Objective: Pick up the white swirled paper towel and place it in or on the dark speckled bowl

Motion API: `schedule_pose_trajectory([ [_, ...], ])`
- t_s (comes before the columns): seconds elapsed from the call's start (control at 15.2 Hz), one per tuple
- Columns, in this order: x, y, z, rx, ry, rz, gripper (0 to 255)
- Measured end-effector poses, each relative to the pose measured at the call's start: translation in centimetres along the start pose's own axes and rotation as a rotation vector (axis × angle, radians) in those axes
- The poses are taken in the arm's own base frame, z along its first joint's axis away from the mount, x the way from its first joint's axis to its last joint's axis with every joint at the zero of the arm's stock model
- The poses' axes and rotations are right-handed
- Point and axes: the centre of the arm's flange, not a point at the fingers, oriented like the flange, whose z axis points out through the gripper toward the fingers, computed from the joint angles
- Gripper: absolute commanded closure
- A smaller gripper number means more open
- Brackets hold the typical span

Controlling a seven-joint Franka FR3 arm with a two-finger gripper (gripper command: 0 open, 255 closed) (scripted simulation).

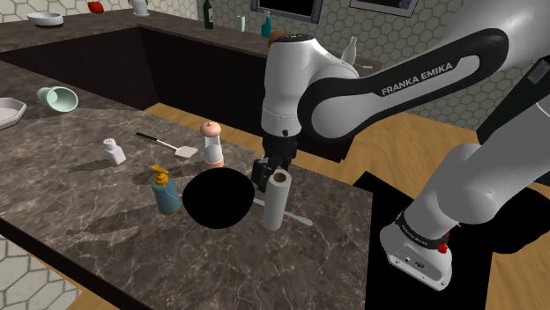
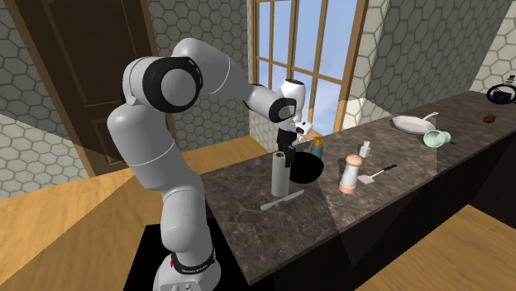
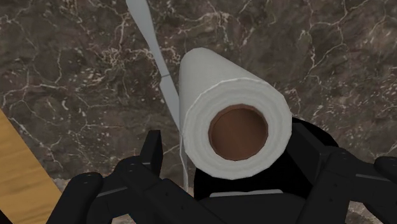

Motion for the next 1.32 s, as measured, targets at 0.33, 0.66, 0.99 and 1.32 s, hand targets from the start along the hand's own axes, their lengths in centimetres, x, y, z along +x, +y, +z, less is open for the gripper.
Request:
schedule_pose_trajectory([
  [0.33, 0.0, 0.0, 0.0, 0.000, 0.000, 0.000, 255],
  [0.66, 0.0, 0.0, 0.0, 0.000, 0.000, 0.000, 255],
  [0.99, 0.0, 0.1, -0.3, 0.000, 0.000, 0.000, 255],
  [1.32, -0.1, -0.1, -2.6, 0.000, 0.001, 0.000, 255],
])
